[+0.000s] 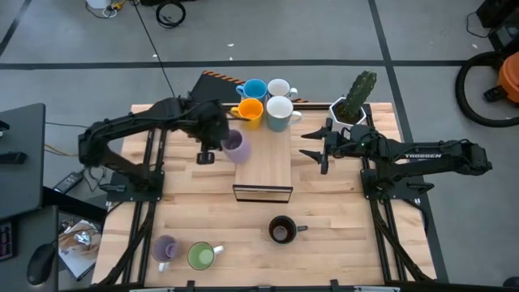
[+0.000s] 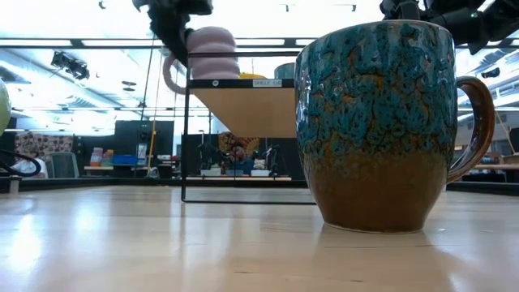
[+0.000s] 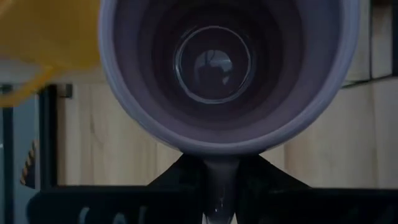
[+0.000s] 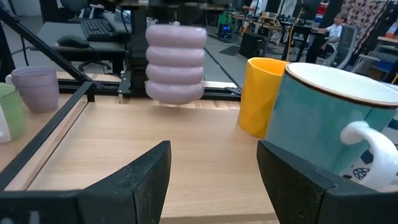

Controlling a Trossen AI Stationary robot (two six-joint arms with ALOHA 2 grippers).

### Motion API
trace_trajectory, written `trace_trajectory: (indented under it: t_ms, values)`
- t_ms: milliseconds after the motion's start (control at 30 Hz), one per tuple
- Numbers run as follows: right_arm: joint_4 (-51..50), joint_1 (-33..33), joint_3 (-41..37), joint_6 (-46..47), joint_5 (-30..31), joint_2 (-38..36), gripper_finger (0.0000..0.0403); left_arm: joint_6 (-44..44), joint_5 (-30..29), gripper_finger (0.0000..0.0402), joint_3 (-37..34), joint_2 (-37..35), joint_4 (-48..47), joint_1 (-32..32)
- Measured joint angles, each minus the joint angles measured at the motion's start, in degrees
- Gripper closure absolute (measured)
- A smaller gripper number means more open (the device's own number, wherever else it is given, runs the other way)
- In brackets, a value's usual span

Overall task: Place coffee mugs
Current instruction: Put the top purple mug on the shelf

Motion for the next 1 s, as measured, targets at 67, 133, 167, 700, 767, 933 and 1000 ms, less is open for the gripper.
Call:
trace_trajectory:
  t_ms: [67,133,167,700,767,933,1000]
  values:
    - [0.01,0.00,0.00,-0.44,0.00,0.01,0.0159,1.02,-0.13,0.0348,3.09,2.65,-2.05,0.37]
    - [-0.03,0.00,0.00,-0.79,-0.02,0.01,0.0159,2.11,-0.09,0.0348,6.03,5.29,-3.17,0.77]
    - [-0.01,0.00,0.00,-1.07,-0.02,0.01,0.0159,2.38,-0.03,0.0348,7.48,6.49,-3.66,1.00]
    - [0.06,-0.05,0.00,-1.34,-0.06,0.01,0.0159,9.40,2.33,0.0348,15.89,15.99,-6.95,2.94]
    - [0.08,-0.05,0.00,-1.19,-0.07,0.01,0.0159,9.80,2.26,0.0348,15.94,16.11,-6.62,3.38]
    - [0.08,-0.05,0.00,-1.14,-0.07,0.01,0.0159,10.58,0.47,0.0348,15.95,16.37,-4.98,3.53]
    - [0.08,-0.05,0.00,-1.17,-0.09,0.01,0.0159,10.85,0.20,0.0338,15.95,16.39,-4.68,3.51]
